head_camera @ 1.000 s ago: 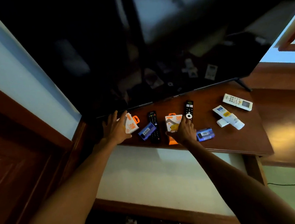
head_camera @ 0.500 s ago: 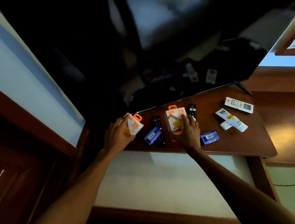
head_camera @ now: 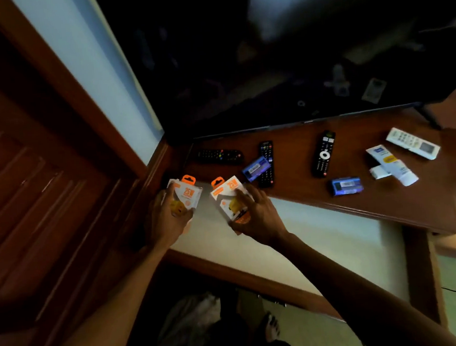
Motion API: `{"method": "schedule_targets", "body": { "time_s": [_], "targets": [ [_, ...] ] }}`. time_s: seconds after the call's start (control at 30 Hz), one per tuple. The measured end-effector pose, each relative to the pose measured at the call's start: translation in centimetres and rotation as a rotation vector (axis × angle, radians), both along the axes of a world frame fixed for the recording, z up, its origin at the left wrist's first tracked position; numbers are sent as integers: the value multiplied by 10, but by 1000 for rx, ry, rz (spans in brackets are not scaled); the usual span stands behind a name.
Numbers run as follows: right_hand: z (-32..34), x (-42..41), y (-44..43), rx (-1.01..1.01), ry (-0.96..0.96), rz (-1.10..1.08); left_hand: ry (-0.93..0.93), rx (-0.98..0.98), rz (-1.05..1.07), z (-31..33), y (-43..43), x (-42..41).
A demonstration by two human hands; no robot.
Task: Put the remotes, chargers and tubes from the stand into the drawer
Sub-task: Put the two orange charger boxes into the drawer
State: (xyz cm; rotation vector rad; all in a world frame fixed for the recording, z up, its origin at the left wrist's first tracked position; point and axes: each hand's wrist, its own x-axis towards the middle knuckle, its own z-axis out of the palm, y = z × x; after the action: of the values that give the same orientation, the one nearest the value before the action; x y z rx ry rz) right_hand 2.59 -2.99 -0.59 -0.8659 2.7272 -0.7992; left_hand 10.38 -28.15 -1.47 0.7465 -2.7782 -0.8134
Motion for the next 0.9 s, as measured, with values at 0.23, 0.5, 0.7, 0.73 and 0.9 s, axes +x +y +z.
{"method": "schedule_targets", "body": {
  "time_s": [0.23,0.5,0.7,0.73,0.9],
  "targets": [
    [-41,25,-8,105,-94,17,-162,113,45,-29,-10,10],
    [-94,18,-31,234,-241,-219,-416,145,-128,-82,-1,-37],
    [-120,25,-59,293,-318,-287,-598,-116,-291,-108,-11,-38],
    [-123,27,-63,302,-338,-290,-612,-130,-316,-109,-12,-37],
    [-125,31,-74,235,-425,-346,-655,-169,-424,-110,-23,-37]
  ]
}}
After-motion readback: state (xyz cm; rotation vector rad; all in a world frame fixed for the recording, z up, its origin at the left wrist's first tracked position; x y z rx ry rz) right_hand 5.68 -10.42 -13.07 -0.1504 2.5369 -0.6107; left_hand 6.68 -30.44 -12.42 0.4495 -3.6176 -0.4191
